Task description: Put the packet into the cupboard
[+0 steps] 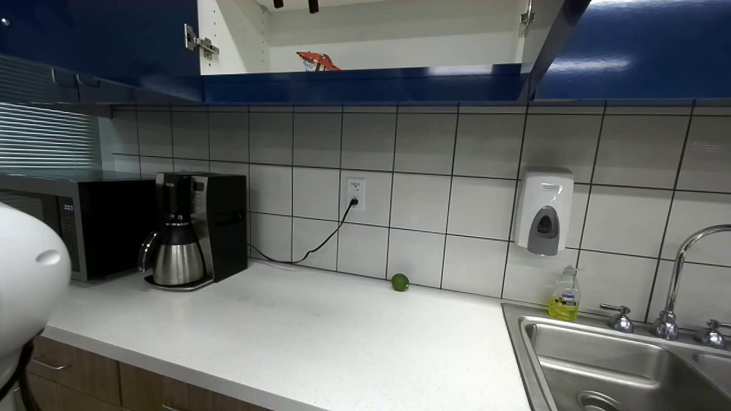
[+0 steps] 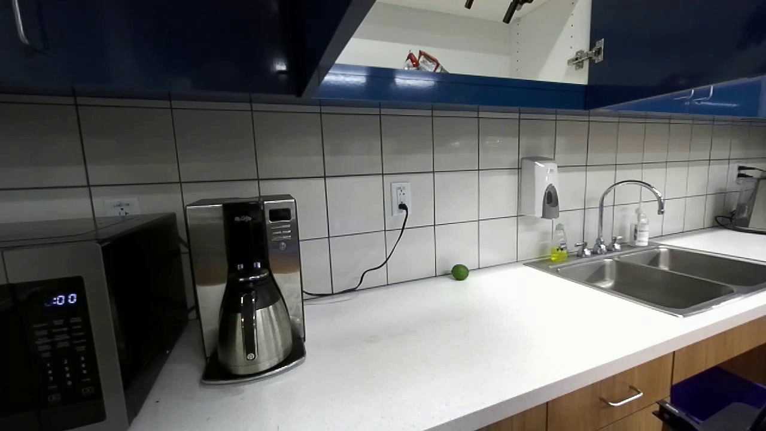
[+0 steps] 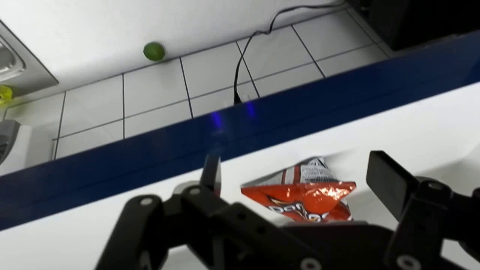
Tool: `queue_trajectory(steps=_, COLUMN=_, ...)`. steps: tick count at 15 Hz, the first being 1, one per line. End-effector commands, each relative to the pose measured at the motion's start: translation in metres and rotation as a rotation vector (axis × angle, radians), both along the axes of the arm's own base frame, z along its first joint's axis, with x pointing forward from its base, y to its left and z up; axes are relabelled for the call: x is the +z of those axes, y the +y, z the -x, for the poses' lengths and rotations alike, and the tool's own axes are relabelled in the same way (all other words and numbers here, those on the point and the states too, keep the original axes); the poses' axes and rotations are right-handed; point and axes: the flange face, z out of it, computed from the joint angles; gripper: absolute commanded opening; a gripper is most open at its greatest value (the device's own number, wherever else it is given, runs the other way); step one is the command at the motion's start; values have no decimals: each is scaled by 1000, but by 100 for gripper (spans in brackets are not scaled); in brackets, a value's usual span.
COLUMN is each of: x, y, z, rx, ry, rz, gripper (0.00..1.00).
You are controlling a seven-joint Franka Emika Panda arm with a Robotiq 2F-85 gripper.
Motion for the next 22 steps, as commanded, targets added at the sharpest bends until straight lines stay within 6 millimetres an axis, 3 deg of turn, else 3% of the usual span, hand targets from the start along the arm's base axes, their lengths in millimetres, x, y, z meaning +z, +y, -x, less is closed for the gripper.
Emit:
queue_trajectory(steps=1, x=-26, y=-5, z=21, rx=45, ry=109, rz=6, gripper=100)
queue_trajectory(steps=8, x=-103, y=-18, z=37, rx=92, ry=307, rz=30, gripper=100)
queue_trajectory(steps=16, x=-199, y=-32, z=62, rx=214, ry=433, rz=36, gripper=100)
queue_trajectory(steps=22, x=-258, y=-39, z=73, rx=261, ry=508, rz=51, gripper=100)
